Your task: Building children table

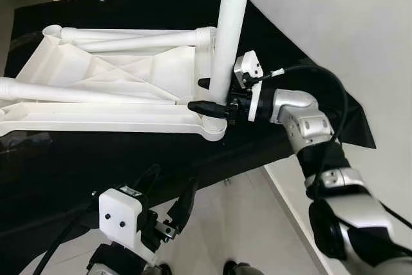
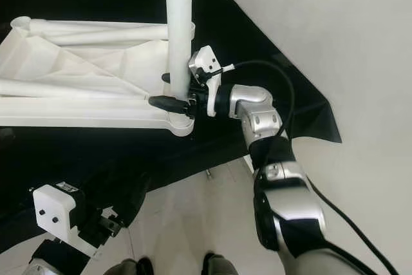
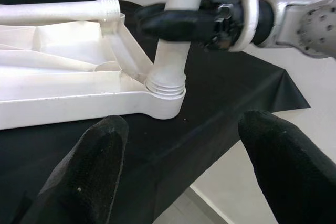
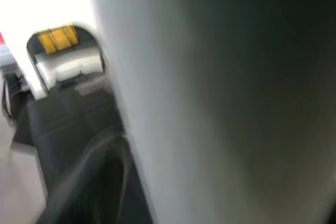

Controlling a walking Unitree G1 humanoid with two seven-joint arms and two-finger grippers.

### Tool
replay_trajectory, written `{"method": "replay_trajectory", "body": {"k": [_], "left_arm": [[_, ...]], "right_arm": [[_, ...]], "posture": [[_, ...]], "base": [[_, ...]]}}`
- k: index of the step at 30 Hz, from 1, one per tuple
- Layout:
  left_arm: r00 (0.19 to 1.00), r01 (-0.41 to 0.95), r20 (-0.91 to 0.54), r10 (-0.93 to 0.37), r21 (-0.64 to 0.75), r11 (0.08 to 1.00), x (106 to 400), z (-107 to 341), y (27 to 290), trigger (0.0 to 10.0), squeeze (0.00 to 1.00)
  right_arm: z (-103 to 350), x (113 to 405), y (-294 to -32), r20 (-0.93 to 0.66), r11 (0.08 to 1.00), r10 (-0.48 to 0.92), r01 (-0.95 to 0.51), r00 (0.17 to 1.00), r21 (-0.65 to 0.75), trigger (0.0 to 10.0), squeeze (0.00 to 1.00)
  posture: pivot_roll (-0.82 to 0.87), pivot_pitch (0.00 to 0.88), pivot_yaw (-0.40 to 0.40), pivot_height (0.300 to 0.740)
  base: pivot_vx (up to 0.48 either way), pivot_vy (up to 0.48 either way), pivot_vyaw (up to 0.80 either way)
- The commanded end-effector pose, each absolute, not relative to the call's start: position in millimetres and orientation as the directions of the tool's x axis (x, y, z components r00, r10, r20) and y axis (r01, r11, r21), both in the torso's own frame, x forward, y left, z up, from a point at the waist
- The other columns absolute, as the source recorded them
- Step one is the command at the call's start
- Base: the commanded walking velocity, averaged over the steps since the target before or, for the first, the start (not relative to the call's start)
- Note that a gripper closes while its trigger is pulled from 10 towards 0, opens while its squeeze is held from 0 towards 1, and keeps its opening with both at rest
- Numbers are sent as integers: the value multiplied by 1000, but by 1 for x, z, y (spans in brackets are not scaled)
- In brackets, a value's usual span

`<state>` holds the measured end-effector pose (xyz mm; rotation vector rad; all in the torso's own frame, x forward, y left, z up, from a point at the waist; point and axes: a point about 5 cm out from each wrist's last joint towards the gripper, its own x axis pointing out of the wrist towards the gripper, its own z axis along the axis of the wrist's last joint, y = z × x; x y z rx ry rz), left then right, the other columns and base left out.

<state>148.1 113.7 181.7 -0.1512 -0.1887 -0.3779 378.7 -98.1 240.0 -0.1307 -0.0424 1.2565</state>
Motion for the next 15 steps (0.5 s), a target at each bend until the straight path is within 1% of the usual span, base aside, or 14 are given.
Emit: {"method": "replay_trajectory", "body": {"k": [1, 2, 3, 4, 5, 6, 7, 9, 11, 15], "left_arm": [[915, 381, 191, -355, -121, 917, 147, 177, 113, 10000, 0], [914, 382, 193, -357, -117, 917, 148, 177, 112, 10000, 0], [914, 382, 193, -357, -117, 917, 148, 177, 112, 10000, 0], [913, 383, 194, -358, -115, 916, 148, 178, 112, 10000, 0], [913, 384, 194, -359, -114, 916, 148, 178, 112, 10000, 0], [913, 384, 194, -359, -114, 916, 148, 178, 112, 10000, 0], [913, 384, 194, -359, -114, 916, 148, 178, 112, 10000, 0], [913, 384, 193, -358, -114, 916, 148, 178, 112, 10000, 0], [913, 384, 193, -358, -114, 916, 147, 178, 112, 10000, 0], [913, 384, 193, -358, -117, 916, 146, 178, 112, 10000, 0]], "right_arm": [[235, 380, -89, -55, 294, 952, -949, 302, -116, 10000, 0], [238, 381, -82, -37, 289, 955, -951, 294, -110, 10000, 0], [238, 381, -82, -37, 289, 955, -951, 294, -110, 10000, 0], [239, 380, -79, -33, 272, 960, -956, 277, -113, 10000, 0], [239, 379, -77, -34, 256, 965, -960, 262, -115, 8627, 0], [239, 379, -75, -33, 241, 969, -964, 246, -116, 4510, 0], [239, 378, -74, -34, 220, 974, -969, 225, -114, 0, 0], [239, 377, -73, -46, 191, 979, -974, 198, -121, 0, 0], [239, 377, -73, -54, 181, 980, -975, 189, -128, 0, 0], [240, 380, -78, -62, 201, 975, -969, 211, -142, 0, 0]], "posture": [[47, 186, -31, 740], [52, 187, -30, 740], [52, 187, -30, 740], [52, 187, -30, 740], [53, 189, -28, 740], [53, 189, -28, 740], [54, 193, -27, 740], [53, 196, -27, 740], [52, 198, -27, 740], [46, 206, -29, 740]], "base": [[0, 0, 0], [0, 0, 0], [0, 0, 0], [0, 0, 0], [0, 0, 0], [0, 0, 0], [0, 0, 0], [0, 0, 0], [0, 0, 0], [0, 0, 0]]}}
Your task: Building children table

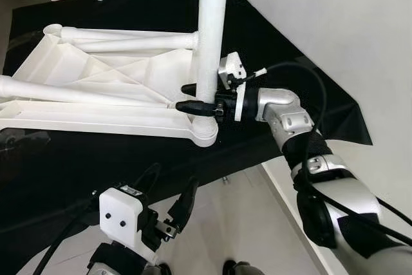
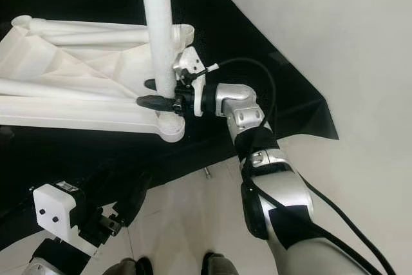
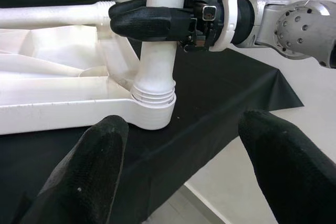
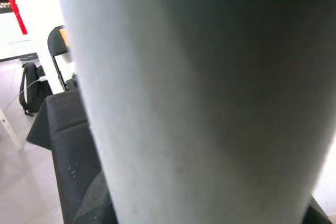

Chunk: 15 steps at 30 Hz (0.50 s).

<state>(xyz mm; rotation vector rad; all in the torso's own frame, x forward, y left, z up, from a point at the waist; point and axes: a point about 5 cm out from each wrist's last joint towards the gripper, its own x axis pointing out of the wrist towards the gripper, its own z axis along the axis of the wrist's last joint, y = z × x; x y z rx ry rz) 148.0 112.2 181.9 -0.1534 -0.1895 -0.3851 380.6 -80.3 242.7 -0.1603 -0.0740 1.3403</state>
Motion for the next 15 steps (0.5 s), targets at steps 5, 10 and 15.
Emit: {"method": "replay_trajectory", "body": {"k": [5, 10, 15], "left_arm": [[913, 384, 193, -358, -118, 916, 147, 178, 111, 10000, 0], [915, 381, 193, -355, -120, 917, 146, 179, 112, 10000, 0], [916, 378, 193, -352, -118, 918, 148, 179, 114, 10000, 0]], "right_arm": [[237, 385, -90, -43, 317, 944, -933, 328, -170, 0, 0], [220, 384, -99, 13, 590, 803, -792, 596, -155, 0, 0], [188, 353, -102, -5, 910, 400, -397, 917, -121, 0, 0]], "posture": [[46, 215, -36, 740], [44, 221, -45, 740], [36, 227, -24, 740]], "base": [[0, 0, 0], [0, 0, 0], [0, 0, 0]]}}
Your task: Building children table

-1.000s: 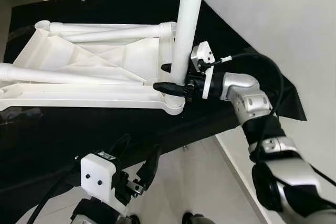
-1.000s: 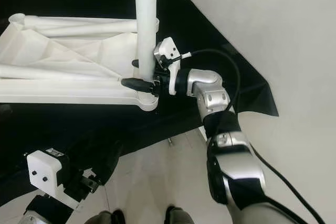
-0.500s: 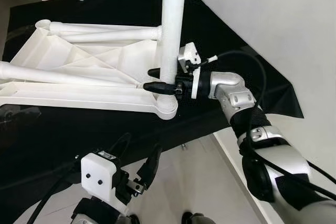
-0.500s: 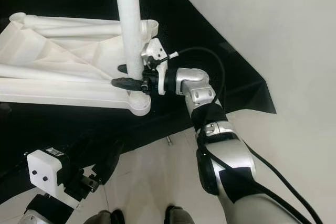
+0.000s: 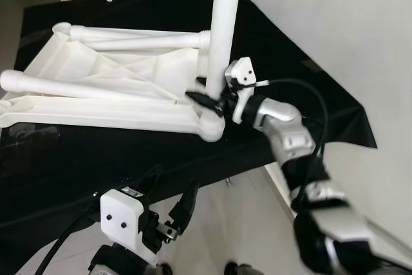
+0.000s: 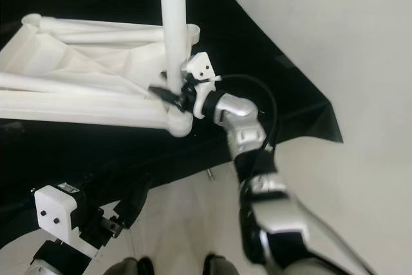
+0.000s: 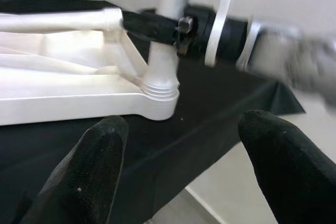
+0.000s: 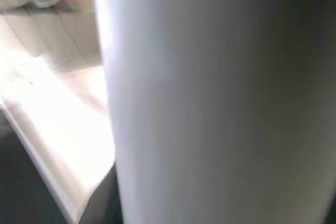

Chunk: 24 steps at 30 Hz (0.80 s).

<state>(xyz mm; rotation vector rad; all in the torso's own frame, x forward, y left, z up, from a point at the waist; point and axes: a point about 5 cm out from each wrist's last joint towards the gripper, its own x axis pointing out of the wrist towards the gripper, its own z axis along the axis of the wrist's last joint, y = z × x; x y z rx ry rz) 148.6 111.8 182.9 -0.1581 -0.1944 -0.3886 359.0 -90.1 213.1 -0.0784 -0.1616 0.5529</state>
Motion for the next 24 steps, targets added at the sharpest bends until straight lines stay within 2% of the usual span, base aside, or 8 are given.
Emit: {"method": "replay_trajectory", "body": {"k": [1, 9, 10, 13, 14, 16, 21, 24], "left_arm": [[916, 377, 193, -352, -117, 919, 149, 179, 115, 10000, 0], [916, 378, 191, -353, -116, 919, 150, 178, 115, 10000, 0], [917, 375, 195, -349, -115, 920, 152, 178, 115, 10000, 0], [917, 372, 198, -346, -114, 921, 153, 177, 115, 10000, 0], [918, 370, 201, -343, -113, 922, 155, 177, 115, 10000, 0], [918, 368, 203, -341, -113, 923, 155, 177, 115, 10000, 0], [918, 369, 203, -341, -115, 922, 155, 177, 114, 10000, 0], [918, 369, 203, -342, -117, 922, 154, 178, 113, 10000, 0]], "right_arm": [[183, 342, -98, -6, 924, 366, -365, 930, -115, 0, 0], [180, 339, -94, -2, 929, 355, -353, 935, -112, 0, 0], [187, 344, -80, 24, 906, 414, -409, 910, -113, 10000, 0], [192, 349, -71, 41, 888, 452, -445, 891, -114, 10000, 0], [199, 353, -63, 65, 854, 515, -505, 855, -124, 10000, 722], [208, 355, -58, 94, 830, 557, -547, 825, -113, 10000, 1000], [228, 363, -49, 133, 731, 682, -671, 719, -119, 10000, 1000], [249, 353, -34, 131, 477, 878, -863, 460, -169, 10000, 1000]], "posture": [[36, 227, -24, 740], [28, 212, -23, 740], [27, 201, -40, 740], [27, 201, -40, 740], [28, 201, -41, 740], [27, 202, -41, 740], [30, 203, -42, 740], [36, 208, -42, 740]], "base": [[0, 0, 0], [0, 0, 0], [0, 0, 0], [0, 0, 0], [0, 0, 0], [0, 0, 0], [0, 0, 0], [0, 0, 0]]}}
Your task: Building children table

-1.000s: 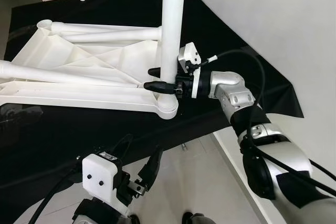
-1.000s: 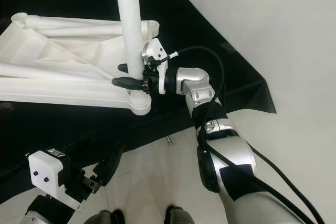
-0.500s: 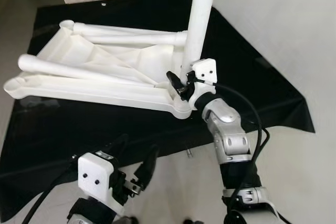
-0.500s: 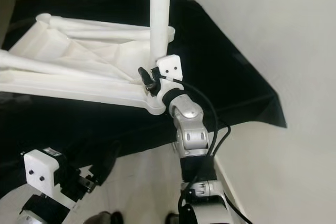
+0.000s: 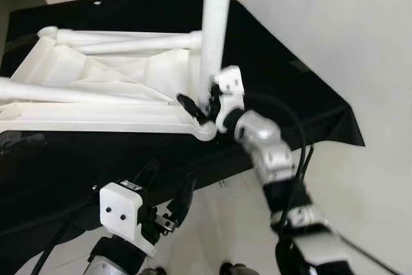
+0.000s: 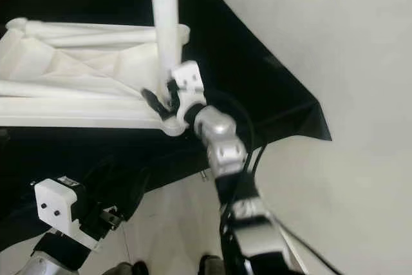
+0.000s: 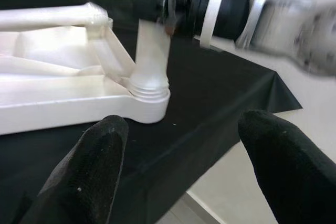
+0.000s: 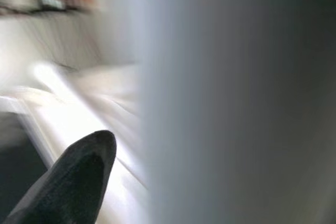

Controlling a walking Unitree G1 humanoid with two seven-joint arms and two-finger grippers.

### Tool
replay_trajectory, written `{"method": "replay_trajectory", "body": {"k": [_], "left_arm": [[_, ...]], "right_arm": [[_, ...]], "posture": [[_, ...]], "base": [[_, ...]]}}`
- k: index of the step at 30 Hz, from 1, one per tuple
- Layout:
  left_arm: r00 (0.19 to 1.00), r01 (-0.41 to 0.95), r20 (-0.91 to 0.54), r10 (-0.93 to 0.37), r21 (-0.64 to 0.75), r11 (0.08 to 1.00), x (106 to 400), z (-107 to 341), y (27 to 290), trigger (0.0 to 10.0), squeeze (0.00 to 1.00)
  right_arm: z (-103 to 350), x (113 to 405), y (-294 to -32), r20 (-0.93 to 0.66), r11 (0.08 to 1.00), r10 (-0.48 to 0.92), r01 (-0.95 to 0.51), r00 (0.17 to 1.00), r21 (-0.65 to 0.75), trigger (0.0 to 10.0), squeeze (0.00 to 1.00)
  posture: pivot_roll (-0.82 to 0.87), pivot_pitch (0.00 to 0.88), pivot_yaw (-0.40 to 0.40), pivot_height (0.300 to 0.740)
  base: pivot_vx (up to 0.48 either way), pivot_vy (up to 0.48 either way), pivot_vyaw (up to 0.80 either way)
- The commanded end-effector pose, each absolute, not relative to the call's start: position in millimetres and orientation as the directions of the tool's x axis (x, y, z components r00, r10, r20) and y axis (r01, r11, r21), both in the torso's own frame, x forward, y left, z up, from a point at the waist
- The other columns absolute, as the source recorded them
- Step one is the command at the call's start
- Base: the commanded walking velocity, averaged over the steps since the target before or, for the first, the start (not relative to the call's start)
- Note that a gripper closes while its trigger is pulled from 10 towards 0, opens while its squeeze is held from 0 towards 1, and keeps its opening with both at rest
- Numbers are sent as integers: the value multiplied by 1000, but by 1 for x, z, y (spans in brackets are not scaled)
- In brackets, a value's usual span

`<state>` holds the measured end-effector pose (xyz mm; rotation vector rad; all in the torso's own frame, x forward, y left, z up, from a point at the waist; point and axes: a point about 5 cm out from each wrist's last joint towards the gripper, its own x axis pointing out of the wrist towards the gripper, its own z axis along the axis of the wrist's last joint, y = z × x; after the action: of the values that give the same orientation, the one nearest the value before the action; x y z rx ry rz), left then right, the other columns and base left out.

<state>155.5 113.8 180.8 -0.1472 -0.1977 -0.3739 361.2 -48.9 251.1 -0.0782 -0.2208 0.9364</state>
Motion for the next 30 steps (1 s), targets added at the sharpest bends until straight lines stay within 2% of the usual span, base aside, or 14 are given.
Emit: {"method": "replay_trajectory", "body": {"k": [1, 2, 3, 6, 8, 9, 10, 13, 18, 19, 20, 22, 23, 30], "left_arm": [[918, 369, 203, -342, -118, 922, 154, 178, 113, 10000, 0], [918, 369, 202, -341, -118, 922, 154, 178, 113, 10000, 0], [918, 368, 202, -341, -119, 922, 154, 178, 113, 10000, 0], [918, 368, 202, -341, -119, 922, 154, 178, 113, 10000, 0], [918, 368, 202, -341, -120, 922, 153, 178, 113, 10000, 0], [919, 368, 201, -340, -121, 922, 153, 178, 112, 10000, 0], [919, 368, 201, -340, -121, 922, 153, 178, 112, 10000, 0], [920, 366, 199, -338, -123, 923, 151, 178, 112, 10000, 0], [920, 366, 196, -339, -126, 922, 150, 177, 111, 10000, 0], [920, 367, 195, -339, -126, 922, 150, 177, 111, 10000, 0], [920, 367, 194, -340, -127, 922, 150, 177, 111, 10000, 0], [920, 367, 194, -340, -127, 922, 150, 177, 111, 10000, 0], [920, 367, 194, -340, -127, 921, 149, 177, 111, 10000, 0], [919, 371, 192, -344, -127, 920, 149, 177, 110, 10000, 0]], "right_arm": [[252, 350, -32, 119, 416, 909, -890, 400, -184, 10000, 1000], [256, 351, -32, 105, 375, 927, -905, 360, -202, 10000, 0], [258, 355, -33, 79, 327, 945, -915, 317, -236, 10000, 0], [259, 357, -34, 62, 302, 953, -917, 296, -259, 10000, 0], [261, 359, -33, 41, 255, 966, -928, 254, -270, 10000, 0], [263, 360, -32, 26, 197, 980, -943, 197, -267, 10000, 0], [263, 360, -32, 26, 197, 980, -943, 197, -267, 10000, 0], [269, 360, -29, 23, 79, 997, -966, 76, -248, 10000, 0], [271, 361, -28, 27, 10, 1000, -976, 4, -218, 10000, 0], [272, 361, -28, 29, -6, 999, -977, -13, -215, 6627, 0], [273, 361, -28, 37, -9, 999, -977, -18, -214, 3765, 0], [273, 361, -28, 37, -9, 999, -977, -18, -214, 3765, 0], [274, 362, -28, 43, -9, 999, -977, -18, -213, 0, 0], [273, 366, -36, 63, 2, 998, -979, -11, -203, 0, 0]], "posture": [[36, 208, -42, 740], [38, 208, -43, 740], [40, 209, -43, 740], [40, 209, -43, 740], [45, 213, -47, 740], [49, 213, -47, 740], [49, 213, -47, 740], [52, 218, -45, 740], [56, 218, -48, 740], [57, 217, -48, 740], [58, 217, -49, 740], [58, 217, -49, 740], [58, 217, -49, 740], [56, 215, -48, 740]], "base": [[0, 0, 0], [0, 0, 0], [0, 0, 0], [0, 0, 0], [0, 0, 0], [0, 0, 0], [0, 0, 0], [0, 0, 0], [0, 0, 0], [0, 0, 0], [0, 0, 0], [0, 0, 0], [0, 0, 0], [0, 0, 0]]}}
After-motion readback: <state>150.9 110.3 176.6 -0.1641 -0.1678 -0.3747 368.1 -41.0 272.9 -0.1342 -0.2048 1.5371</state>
